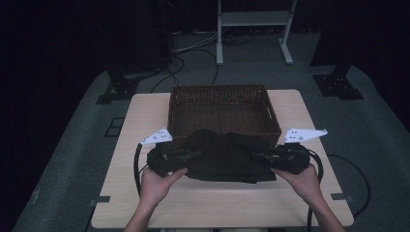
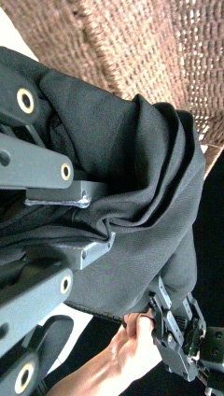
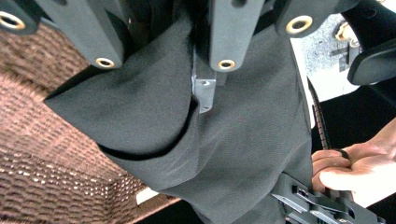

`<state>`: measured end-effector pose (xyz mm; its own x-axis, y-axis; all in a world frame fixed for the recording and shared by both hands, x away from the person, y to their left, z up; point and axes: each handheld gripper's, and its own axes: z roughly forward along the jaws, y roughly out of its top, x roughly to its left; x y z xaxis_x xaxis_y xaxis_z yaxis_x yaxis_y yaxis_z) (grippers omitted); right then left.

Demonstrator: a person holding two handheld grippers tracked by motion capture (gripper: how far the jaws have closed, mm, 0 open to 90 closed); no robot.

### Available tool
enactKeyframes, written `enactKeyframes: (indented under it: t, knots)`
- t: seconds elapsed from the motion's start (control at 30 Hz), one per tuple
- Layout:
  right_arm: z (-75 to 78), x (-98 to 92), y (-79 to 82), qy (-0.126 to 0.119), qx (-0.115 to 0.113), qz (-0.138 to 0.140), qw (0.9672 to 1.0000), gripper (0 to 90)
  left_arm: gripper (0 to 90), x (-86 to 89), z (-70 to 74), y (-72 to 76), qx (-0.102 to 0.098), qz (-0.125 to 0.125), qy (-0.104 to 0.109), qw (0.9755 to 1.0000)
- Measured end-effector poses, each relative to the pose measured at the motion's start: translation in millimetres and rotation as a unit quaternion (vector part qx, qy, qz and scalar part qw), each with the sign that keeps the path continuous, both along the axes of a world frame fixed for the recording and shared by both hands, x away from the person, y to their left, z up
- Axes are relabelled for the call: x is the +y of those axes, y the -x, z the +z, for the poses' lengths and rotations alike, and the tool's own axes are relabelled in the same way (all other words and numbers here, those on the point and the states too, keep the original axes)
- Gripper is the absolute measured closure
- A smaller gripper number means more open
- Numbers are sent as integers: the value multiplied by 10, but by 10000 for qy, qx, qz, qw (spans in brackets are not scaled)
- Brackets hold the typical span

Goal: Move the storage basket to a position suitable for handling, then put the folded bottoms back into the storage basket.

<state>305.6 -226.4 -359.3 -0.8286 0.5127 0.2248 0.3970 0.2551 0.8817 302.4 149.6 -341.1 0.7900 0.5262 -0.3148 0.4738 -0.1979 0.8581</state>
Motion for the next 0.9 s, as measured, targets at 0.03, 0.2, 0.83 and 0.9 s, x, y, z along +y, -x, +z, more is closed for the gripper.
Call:
enactKeyframes:
  t: [0.03, 0.2, 0.83, 0.9]
  knots:
    - [39, -2, -29, 9, -15, 0, 10000, 736, 760, 2, 47, -33, -30, -1, -7, 10000]
    - [153, 12, -119, 9, -75, -7, 10000, 735, 760, 11, 136, -109, -58, 9, -16, 10000]
    - [500, 103, -469, 81, -230, -32, 9997, 734, 759, 82, 462, -420, -212, 106, 32, 9997]
    - [539, 110, -502, 99, -261, -34, 9996, 734, 759, 85, 498, -453, -226, 117, 35, 9997]
